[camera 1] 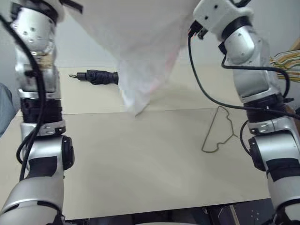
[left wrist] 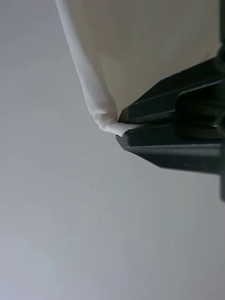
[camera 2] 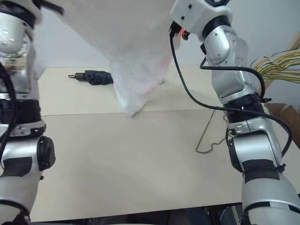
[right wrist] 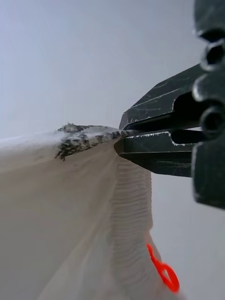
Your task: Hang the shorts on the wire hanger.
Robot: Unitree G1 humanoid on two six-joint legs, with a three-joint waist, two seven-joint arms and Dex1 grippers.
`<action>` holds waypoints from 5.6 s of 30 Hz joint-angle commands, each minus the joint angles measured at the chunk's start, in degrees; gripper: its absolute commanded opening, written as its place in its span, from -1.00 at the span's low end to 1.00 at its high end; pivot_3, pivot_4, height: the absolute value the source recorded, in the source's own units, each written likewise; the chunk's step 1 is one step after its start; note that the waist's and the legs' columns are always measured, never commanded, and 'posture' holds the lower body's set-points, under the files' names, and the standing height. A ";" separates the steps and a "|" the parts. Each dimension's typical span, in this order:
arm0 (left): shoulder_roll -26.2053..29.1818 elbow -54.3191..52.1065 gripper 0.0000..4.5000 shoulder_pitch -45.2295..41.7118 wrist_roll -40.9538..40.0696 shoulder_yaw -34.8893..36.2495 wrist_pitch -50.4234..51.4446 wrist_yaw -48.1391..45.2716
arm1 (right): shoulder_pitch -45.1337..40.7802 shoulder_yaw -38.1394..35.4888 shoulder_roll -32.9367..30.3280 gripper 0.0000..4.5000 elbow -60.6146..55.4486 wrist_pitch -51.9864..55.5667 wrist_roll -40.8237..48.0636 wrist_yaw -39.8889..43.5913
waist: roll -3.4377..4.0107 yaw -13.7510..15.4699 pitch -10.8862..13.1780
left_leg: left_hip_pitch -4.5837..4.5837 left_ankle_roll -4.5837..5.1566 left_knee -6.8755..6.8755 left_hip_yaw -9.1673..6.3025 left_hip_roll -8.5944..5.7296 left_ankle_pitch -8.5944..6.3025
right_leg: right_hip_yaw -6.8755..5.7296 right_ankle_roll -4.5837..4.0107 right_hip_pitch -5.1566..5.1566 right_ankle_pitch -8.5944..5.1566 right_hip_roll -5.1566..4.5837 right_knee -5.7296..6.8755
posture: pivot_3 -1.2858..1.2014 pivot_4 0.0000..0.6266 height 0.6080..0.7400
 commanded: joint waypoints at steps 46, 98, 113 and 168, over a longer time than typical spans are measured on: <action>25.04 -33.93 0.99 79.28 -29.26 22.83 7.29 -67.28 | 48.44 -12.03 -16.28 1.00 -37.90 34.82 36.77 45.27 | 0.21 0.79 0.02 | 1.32 0.78 1.21 0.12 0.41 -0.73 | 0.17 -0.77 1.49 -1.00 0.05 0.21 | 0.06 -1.00 1.00; 20.66 -40.91 1.00 53.79 -31.27 1.10 10.99 -53.68 | 33.13 -18.16 7.59 0.59 5.21 56.89 36.06 16.89 | 0.60 -2.64 0.02 | 1.12 0.75 1.13 -0.26 0.27 -0.73 | 0.21 -0.83 1.54 -0.55 0.25 0.19 | 0.04 -1.00 1.00; 16.14 -38.87 1.00 49.04 -31.28 -1.75 15.89 -46.53 | 35.93 -17.03 8.40 -0.99 -1.93 54.04 32.91 13.87 | 0.41 -2.73 -0.12 | 1.20 0.75 1.13 -0.28 0.28 -0.73 | 0.21 -0.83 1.62 -0.56 0.26 0.19 | 0.03 -1.00 1.00; -22.35 -22.92 -1.00 30.49 -71.61 4.02 38.78 5.70 | 51.33 -1.59 9.84 0.09 -45.69 11.14 21.59 21.92 | 0.42 -2.62 -0.03 | 1.08 0.69 1.16 -0.89 -0.06 -0.69 | 0.13 -0.84 1.71 -0.56 0.26 0.08 | 0.01 -1.00 1.00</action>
